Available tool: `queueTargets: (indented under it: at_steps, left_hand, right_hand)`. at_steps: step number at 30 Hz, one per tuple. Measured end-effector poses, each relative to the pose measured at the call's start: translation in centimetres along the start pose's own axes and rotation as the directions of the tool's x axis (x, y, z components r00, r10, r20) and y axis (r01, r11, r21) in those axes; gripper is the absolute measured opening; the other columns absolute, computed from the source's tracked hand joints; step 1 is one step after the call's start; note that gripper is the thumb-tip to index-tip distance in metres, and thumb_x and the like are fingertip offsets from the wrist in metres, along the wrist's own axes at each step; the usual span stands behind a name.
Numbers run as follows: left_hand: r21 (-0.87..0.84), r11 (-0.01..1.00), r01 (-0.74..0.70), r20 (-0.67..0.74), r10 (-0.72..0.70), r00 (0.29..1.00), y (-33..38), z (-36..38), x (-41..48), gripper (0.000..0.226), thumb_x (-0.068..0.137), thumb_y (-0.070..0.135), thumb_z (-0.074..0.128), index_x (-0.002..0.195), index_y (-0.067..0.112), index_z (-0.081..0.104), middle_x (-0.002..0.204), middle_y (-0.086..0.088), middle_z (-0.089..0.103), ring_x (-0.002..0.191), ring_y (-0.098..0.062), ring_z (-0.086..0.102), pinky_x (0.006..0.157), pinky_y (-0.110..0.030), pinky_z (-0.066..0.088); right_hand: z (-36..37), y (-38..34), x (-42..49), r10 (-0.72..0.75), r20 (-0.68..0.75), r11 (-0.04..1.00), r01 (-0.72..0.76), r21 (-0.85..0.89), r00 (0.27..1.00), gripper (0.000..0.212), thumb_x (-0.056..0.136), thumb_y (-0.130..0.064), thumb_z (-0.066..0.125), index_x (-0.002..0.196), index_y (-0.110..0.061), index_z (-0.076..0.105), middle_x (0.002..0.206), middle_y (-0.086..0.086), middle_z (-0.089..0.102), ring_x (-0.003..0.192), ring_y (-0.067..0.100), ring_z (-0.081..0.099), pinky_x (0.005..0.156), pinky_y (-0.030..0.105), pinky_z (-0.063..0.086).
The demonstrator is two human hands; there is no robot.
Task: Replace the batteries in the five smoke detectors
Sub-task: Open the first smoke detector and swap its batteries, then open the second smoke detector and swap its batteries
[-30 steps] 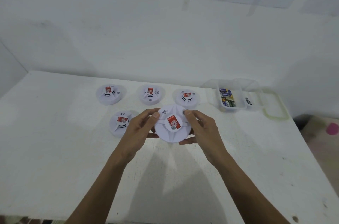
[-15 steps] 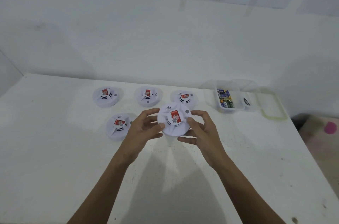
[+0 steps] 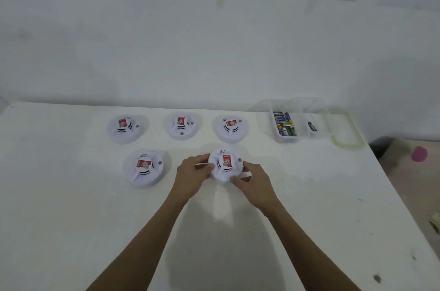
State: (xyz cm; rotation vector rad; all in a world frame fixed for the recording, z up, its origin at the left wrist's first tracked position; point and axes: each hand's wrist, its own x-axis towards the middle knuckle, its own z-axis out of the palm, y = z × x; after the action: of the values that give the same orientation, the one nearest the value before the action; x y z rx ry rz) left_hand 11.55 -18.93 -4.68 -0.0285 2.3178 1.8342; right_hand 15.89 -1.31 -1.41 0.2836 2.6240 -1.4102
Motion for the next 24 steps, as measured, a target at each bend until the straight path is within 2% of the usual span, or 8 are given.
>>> queueTargets:
  at_steps: [2,7,11,15,17,19,22,24]
  left_hand:
    - [0.097,0.995,-0.012,0.004,0.011,1.000,-0.6,0.2,0.2,0.031,0.091,0.013,0.061,0.121,0.019,0.067,0.109,0.003,0.072,0.096,-0.012,0.069,0.084,-0.033,0.058]
    - [0.091,0.995,0.044,0.019,-0.046,0.999,-1.0,0.3,0.2,0.030,0.092,0.010,0.060,0.120,0.015,0.067,0.111,-0.002,0.072,0.098,-0.015,0.069,0.087,-0.037,0.057]
    - [0.116,0.992,0.058,-0.010,-0.057,0.998,-1.2,0.2,0.3,0.029,0.090,0.010,0.062,0.119,0.013,0.068,0.111,-0.003,0.072,0.098,-0.015,0.069,0.090,-0.039,0.056]
    - [0.188,0.980,0.057,-0.059,-0.046,0.997,-1.1,0.7,0.3,0.029,0.090,0.011,0.062,0.119,0.012,0.068,0.113,-0.004,0.072,0.098,-0.015,0.067,0.092,-0.033,0.054]
    - [0.236,0.971,0.045,-0.084,-0.026,0.996,-1.1,0.9,0.2,0.029,0.091,0.014,0.062,0.120,0.011,0.067,0.114,-0.003,0.071,0.097,-0.012,0.065,0.090,-0.025,0.051]
    - [0.249,0.967,0.049,-0.092,-0.027,0.995,-1.2,0.9,0.1,0.032,0.091,0.018,0.062,0.122,0.011,0.065,0.117,-0.003,0.070,0.100,-0.013,0.065,0.091,-0.025,0.050]
    - [0.219,0.974,0.061,-0.075,-0.046,0.996,-1.2,0.3,-0.5,0.039,0.092,0.022,0.063,0.129,0.012,0.060,0.124,-0.003,0.065,0.105,-0.015,0.063,0.094,-0.039,0.053]
    - [0.222,0.974,0.038,-0.054,-0.026,0.998,-0.9,-0.6,-1.0,0.038,0.092,0.021,0.062,0.130,0.014,0.059,0.124,0.000,0.063,0.103,-0.012,0.061,0.090,-0.037,0.055]
  right_hand:
    - [0.3,0.8,0.2,-0.003,-0.005,1.000,0.003,-0.022,1.000,0.022,0.085,-0.019,0.068,0.105,-0.009,0.065,0.090,-0.003,0.067,0.078,0.014,0.062,0.064,0.012,0.045]
    - [1.2,2.2,0.6,0.000,-0.037,0.999,-0.002,-0.053,0.999,0.012,0.080,-0.015,0.068,0.087,-0.005,0.065,0.076,0.006,0.068,0.069,0.020,0.062,0.058,0.020,0.046]
    - [1.9,2.8,0.7,0.001,-0.055,0.998,-0.005,-0.059,0.998,0.010,0.078,-0.015,0.067,0.077,-0.008,0.060,0.065,-0.001,0.060,0.066,0.017,0.054,0.057,0.021,0.040]
    - [2.0,2.7,0.6,-0.002,-0.066,0.998,-0.002,-0.059,0.998,0.011,0.079,-0.019,0.068,0.086,-0.011,0.064,0.073,-0.003,0.062,0.079,0.022,0.059,0.064,0.028,0.047]
    - [2.0,2.7,0.5,0.002,-0.061,0.998,-0.006,-0.064,0.998,0.009,0.079,-0.019,0.068,0.084,-0.012,0.063,0.071,-0.004,0.062,0.078,0.023,0.059,0.062,0.026,0.045]
    - [2.0,2.6,0.5,0.017,-0.058,0.997,-0.021,-0.069,0.998,0.008,0.080,-0.020,0.068,0.084,-0.015,0.063,0.073,-0.007,0.063,0.080,0.022,0.059,0.064,0.025,0.044]
    - [1.8,1.9,0.2,0.059,-0.088,0.996,-0.065,-0.063,0.994,0.025,0.084,-0.024,0.067,0.107,-0.014,0.062,0.093,-0.006,0.057,0.093,0.018,0.059,0.076,0.025,0.047]
    - [1.6,1.1,0.0,0.057,-0.146,0.994,-0.070,-0.087,0.988,0.039,0.089,-0.026,0.064,0.124,-0.012,0.055,0.106,-0.001,0.048,0.094,0.018,0.059,0.076,0.019,0.041]
